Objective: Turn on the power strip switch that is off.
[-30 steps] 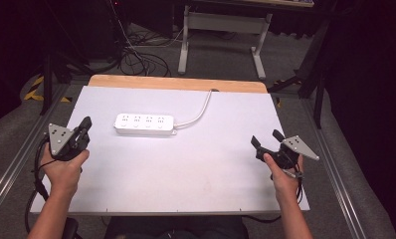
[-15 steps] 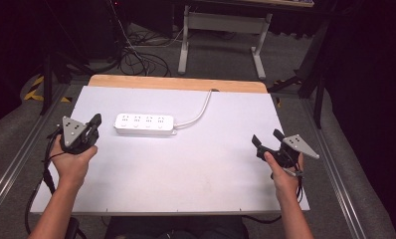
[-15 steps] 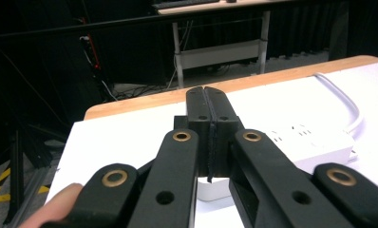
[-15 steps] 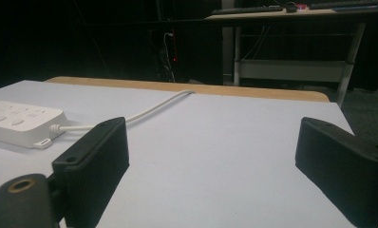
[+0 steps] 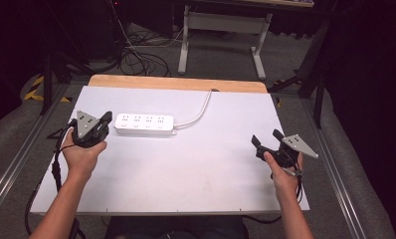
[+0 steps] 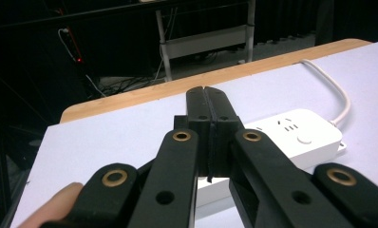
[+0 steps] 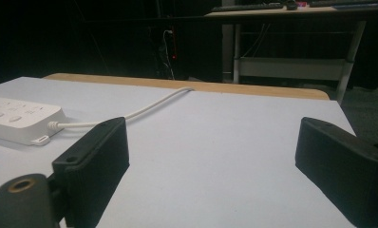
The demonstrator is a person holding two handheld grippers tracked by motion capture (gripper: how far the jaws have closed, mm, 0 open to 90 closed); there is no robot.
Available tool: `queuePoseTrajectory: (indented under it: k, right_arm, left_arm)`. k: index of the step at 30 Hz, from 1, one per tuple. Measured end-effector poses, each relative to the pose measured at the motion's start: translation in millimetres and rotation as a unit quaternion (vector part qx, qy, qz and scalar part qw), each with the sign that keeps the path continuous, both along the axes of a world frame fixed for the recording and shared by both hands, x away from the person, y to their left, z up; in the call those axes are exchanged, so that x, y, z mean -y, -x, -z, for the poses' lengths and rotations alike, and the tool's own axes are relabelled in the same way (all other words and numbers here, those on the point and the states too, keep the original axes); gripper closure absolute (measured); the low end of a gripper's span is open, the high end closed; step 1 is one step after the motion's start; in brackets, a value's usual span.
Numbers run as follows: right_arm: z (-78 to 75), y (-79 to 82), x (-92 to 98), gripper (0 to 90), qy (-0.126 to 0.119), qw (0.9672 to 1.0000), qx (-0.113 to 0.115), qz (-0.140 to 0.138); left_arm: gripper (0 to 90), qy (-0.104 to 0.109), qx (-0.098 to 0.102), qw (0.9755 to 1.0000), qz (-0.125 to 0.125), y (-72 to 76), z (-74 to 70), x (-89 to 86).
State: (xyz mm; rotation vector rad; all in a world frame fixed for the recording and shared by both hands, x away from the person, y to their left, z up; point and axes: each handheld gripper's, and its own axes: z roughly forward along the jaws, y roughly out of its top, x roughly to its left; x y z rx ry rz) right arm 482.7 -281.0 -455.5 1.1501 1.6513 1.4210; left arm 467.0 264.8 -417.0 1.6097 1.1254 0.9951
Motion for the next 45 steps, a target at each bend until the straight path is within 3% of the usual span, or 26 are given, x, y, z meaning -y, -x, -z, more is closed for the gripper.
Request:
queuePoseTrajectory:
  k: [14, 25, 32, 38, 45]
  right_arm:
    - [0.7, -0.4, -2.2, 11.9, 0.002, 1.0000, -0.002, -0.001]
    - [1.0, -1.4, -1.8, 12.0, 0.003, 1.0000, -0.002, 0.001]
    - [0.9, -1.1, -1.3, 12.1, 0.002, 1.0000, -0.003, 0.002]
    - [1.7, -1.5, -3.5, 12.3, 0.006, 1.0000, -0.006, -0.003]
    - [2.1, -1.9, -4.2, 12.3, 0.006, 1.0000, -0.007, -0.003]
  left_arm:
    - [90.0, -0.006, -0.017, 0.9998, 0.011, -21.9, 0.0, 4.8]
    - [90.0, -0.029, -0.065, 0.9969, 0.031, -41.0, 6.2, 22.9]
    - [90.0, -0.046, -0.094, 0.9937, 0.040, -54.6, 10.9, 33.3]
    - [90.0, -0.080, -0.131, 0.9872, 0.044, -71.9, 20.7, 41.8]
    - [90.0, -0.095, -0.169, 0.9799, 0.048, -83.5, 28.8, 47.9]
